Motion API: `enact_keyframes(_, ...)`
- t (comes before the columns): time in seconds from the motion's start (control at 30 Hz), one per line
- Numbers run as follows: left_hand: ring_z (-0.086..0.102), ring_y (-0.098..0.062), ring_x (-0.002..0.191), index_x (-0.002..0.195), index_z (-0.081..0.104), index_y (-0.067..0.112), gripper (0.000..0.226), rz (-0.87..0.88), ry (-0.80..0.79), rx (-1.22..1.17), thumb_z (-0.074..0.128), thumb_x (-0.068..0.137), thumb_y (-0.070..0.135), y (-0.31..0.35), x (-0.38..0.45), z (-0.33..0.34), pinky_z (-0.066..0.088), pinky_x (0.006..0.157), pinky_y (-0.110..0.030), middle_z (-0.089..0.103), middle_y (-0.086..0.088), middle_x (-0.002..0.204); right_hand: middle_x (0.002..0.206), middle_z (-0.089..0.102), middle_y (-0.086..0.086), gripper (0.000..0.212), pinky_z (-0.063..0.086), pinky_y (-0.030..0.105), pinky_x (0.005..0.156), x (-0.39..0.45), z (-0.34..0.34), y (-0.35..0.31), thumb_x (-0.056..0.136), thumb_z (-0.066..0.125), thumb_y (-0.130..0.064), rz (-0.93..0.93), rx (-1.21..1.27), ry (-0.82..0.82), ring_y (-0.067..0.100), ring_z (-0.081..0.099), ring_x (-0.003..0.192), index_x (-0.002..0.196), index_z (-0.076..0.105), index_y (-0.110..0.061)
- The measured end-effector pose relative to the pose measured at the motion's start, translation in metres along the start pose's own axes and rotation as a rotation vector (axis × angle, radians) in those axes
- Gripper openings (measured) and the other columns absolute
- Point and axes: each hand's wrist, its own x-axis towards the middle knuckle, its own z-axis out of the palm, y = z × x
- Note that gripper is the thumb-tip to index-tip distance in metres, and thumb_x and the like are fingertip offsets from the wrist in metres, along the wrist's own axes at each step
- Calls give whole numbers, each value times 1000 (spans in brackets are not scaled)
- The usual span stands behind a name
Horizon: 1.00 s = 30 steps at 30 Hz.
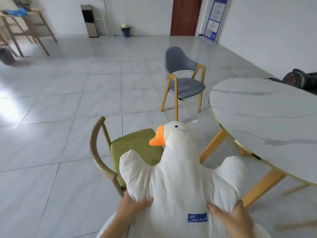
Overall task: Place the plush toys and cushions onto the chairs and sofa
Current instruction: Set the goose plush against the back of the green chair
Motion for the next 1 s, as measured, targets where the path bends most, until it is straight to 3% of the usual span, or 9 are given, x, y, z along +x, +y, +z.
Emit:
enact_keyframes(0.07, 58, -18, 102, 113, 51, 26, 100, -3, 67, -26, 77, 20, 55, 30, 36, 10, 46, 93, -38, 62, 9, 104, 124, 55, 14, 122, 38, 39, 97, 48, -13, -43, 20, 74, -58, -41, -55, -8, 31, 51, 115, 124, 42, -4)
enact_keyframes(0.2, 59, -13, 94, 92, 48, 42, 68, -36, 179, -110, 73, 29, 50, 59, 94, 19, 47, 86, -35, 62, 15, 99, 113, 58, 16, 105, 41, 38, 90, 134, -9, -94, 27, 68, -58, -86, -173, -31, 32, 54, 110, 113, 48, -3)
enact_keyframes(0.27, 58, -7, 91, 88, 47, 44, 66, -39, 232, -149, 73, 28, 48, 65, 122, 22, 46, 77, -28, 61, 16, 96, 116, 59, 14, 113, 42, 36, 92, 170, 0, -113, 22, 74, -58, -72, -181, -125, 30, 55, 110, 119, 46, -6)
enact_keyframes(0.37, 55, 1, 84, 84, 46, 42, 65, -48, 299, -211, 71, 24, 45, 82, 173, 23, 43, 67, -19, 58, 20, 89, 128, 55, 10, 149, 39, 38, 101, 233, 21, -144, 1, 68, -78, -119, -149, -200, 27, 52, 117, 130, 39, -10)
enact_keyframes(0.43, 54, 4, 82, 84, 48, 40, 64, -22, 333, -239, 71, 24, 44, 102, 209, 18, 43, 67, -17, 59, 19, 88, 128, 54, 14, 134, 38, 38, 100, 267, 30, -183, 15, 77, -66, -128, -173, -208, 31, 51, 118, 128, 39, -5)
enact_keyframes(0.57, 58, -10, 87, 84, 50, 41, 62, -44, 460, -242, 70, 26, 48, 146, 274, -5, 45, 81, -32, 60, 15, 91, 115, 61, 21, 100, 41, 40, 92, 329, 44, -273, 35, 65, -57, -257, -281, -144, 36, 55, 109, 113, 46, 1)
enact_keyframes(0.7, 61, -23, 100, 107, 55, 26, 85, -101, 602, -224, 74, 27, 50, 162, 315, -31, 48, 93, -45, 64, 1, 104, 110, 62, 19, 97, 42, 39, 89, 377, 70, -338, 38, 69, -57, -358, -339, -244, 36, 57, 106, 112, 46, 1)
enact_keyframes(0.87, 58, -23, 101, 112, 53, 24, 96, -208, 837, -289, 69, 23, 56, 155, 333, -28, 42, 83, -34, 64, 1, 101, 122, 58, 16, 94, 40, 36, 96, 431, 127, -395, 54, 83, -43, -443, -465, -505, 31, 54, 114, 126, 39, -2)
enact_keyframes(1.0, 55, -21, 101, 97, 50, 34, 79, -328, 1152, -407, 65, 23, 57, 155, 324, 8, 41, 82, -31, 59, -2, 100, 118, 61, 14, 112, 40, 35, 92, 445, 168, -444, 33, 71, -64, -672, -687, -748, 31, 55, 112, 122, 42, -3)
